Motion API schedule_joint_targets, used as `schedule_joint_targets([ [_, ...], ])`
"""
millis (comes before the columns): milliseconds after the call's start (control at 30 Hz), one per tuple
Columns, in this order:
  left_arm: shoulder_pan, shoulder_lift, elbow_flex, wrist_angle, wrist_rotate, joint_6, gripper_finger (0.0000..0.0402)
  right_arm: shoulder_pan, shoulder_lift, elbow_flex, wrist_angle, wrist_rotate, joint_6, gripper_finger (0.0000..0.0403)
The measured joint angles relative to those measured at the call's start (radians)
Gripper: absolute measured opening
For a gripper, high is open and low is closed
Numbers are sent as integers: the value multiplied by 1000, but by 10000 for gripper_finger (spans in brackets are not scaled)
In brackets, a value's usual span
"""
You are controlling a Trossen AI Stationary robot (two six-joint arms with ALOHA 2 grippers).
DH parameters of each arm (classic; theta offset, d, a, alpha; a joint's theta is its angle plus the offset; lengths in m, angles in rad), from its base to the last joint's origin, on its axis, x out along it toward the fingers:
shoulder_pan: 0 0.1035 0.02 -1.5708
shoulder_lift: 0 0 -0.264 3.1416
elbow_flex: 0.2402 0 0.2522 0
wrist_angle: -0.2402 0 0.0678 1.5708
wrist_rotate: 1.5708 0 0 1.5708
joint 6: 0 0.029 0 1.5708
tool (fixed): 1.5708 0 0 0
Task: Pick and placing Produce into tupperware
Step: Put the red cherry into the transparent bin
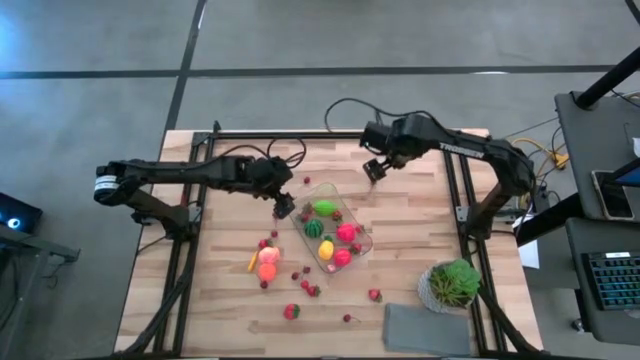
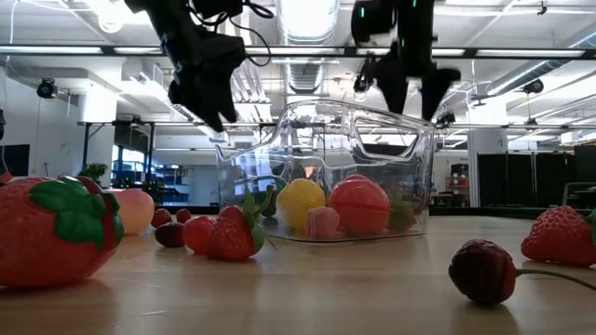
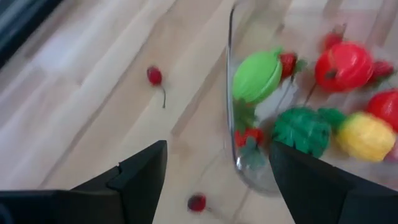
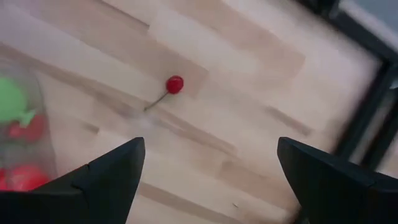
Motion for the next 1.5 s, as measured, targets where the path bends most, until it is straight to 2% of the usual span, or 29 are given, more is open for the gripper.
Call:
schedule_joint_targets([
  [167,-1,0,-14,-73,3,-43,267,-85,4,-158,246,-208,-11,359],
  [200,-1,0,-16,-87,3,-43,267,-93,5,-181,287,-224,-6,359],
  [467,-1,-29,-71,-111,4,-43,267,-126,19,-325,501,-197,151,359],
  [867,-1,-48,-79,-108,1,-38,268,-125,134,-335,534,-164,152,329],
  [1500,-1,-48,-79,-109,0,-38,267,-125,208,-342,530,-175,145,327],
])
